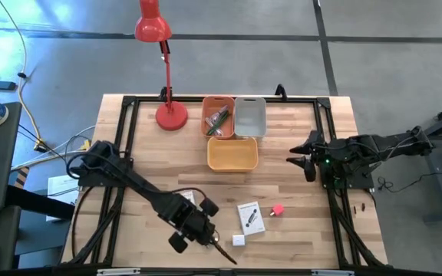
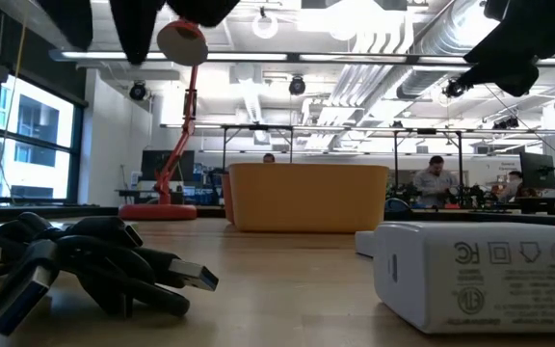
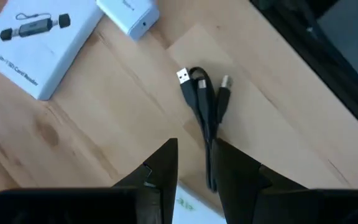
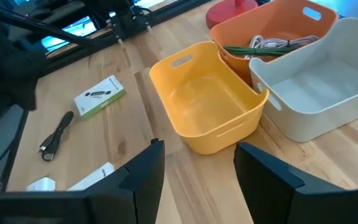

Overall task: Pick and place items into bin
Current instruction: Put the black charger cable into the orange bin

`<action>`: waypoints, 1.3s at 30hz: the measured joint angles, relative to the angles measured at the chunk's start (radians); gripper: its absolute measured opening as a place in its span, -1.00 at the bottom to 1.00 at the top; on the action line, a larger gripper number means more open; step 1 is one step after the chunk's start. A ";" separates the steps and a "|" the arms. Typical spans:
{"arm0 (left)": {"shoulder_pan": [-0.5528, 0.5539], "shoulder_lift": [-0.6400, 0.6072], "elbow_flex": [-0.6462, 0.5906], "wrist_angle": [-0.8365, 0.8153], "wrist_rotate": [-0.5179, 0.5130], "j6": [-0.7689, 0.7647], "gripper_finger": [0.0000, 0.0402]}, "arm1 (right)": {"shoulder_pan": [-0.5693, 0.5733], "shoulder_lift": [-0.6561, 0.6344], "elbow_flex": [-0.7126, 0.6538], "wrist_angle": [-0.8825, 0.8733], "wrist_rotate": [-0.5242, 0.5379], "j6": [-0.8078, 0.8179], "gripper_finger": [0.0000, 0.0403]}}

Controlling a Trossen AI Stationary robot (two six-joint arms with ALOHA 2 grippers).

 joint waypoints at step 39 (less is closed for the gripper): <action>-0.008 0.119 -0.195 0.277 0.114 -0.053 -0.57 | 0.000 0.000 0.000 -0.022 0.005 -0.005 -0.09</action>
